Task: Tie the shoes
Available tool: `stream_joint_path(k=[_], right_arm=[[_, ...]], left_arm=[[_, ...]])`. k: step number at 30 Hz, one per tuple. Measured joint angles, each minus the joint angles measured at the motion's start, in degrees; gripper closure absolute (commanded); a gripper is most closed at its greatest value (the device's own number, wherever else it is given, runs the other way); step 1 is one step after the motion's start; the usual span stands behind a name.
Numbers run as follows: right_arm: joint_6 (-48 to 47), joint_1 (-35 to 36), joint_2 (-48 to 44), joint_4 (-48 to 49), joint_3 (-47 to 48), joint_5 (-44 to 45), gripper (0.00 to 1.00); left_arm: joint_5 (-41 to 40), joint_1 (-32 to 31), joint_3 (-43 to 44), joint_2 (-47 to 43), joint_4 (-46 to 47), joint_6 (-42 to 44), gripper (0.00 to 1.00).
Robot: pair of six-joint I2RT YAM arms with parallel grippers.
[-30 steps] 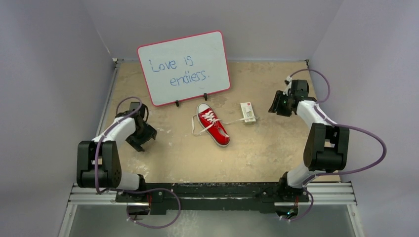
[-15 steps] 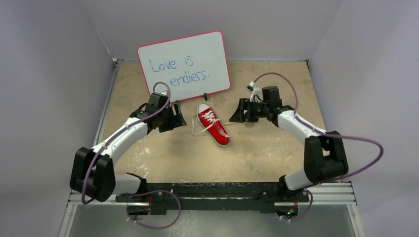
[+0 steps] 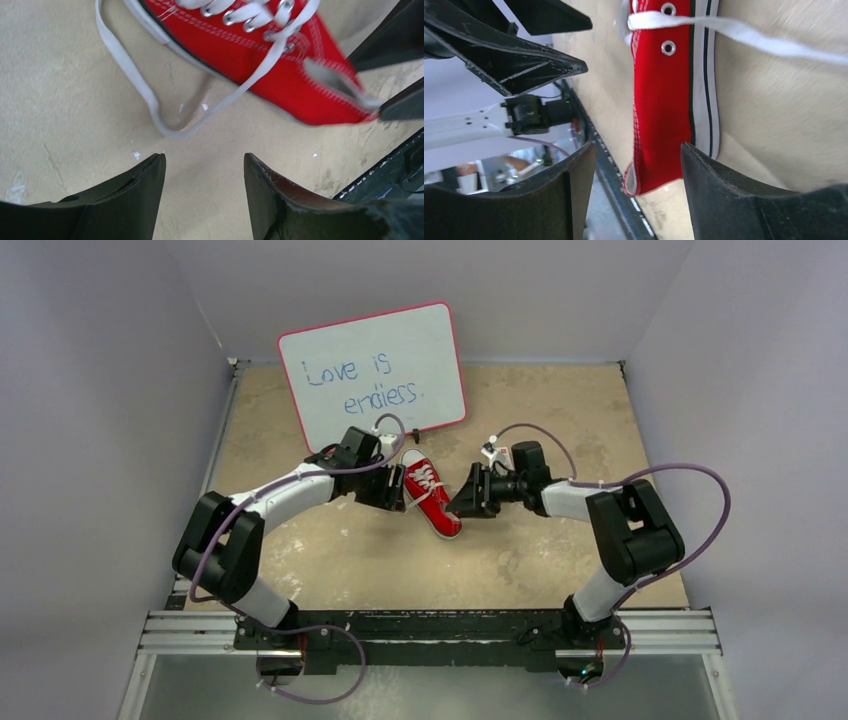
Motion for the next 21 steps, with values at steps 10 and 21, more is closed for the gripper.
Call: stream_joint_path(k=[10,21], right_arm=[[13.2,1.8,-14.9,-2.2,-3.8,4.0,0.26],[-19.1,-4.9,-15.1,-37.6,23.7,19.8,0.28]], left_arm=[[0.1,-1.4,1.8,0.2,5.2,-0.6,0.35],[6.0,-1.7,1.1,6.1,11.3,12.4,0.41]])
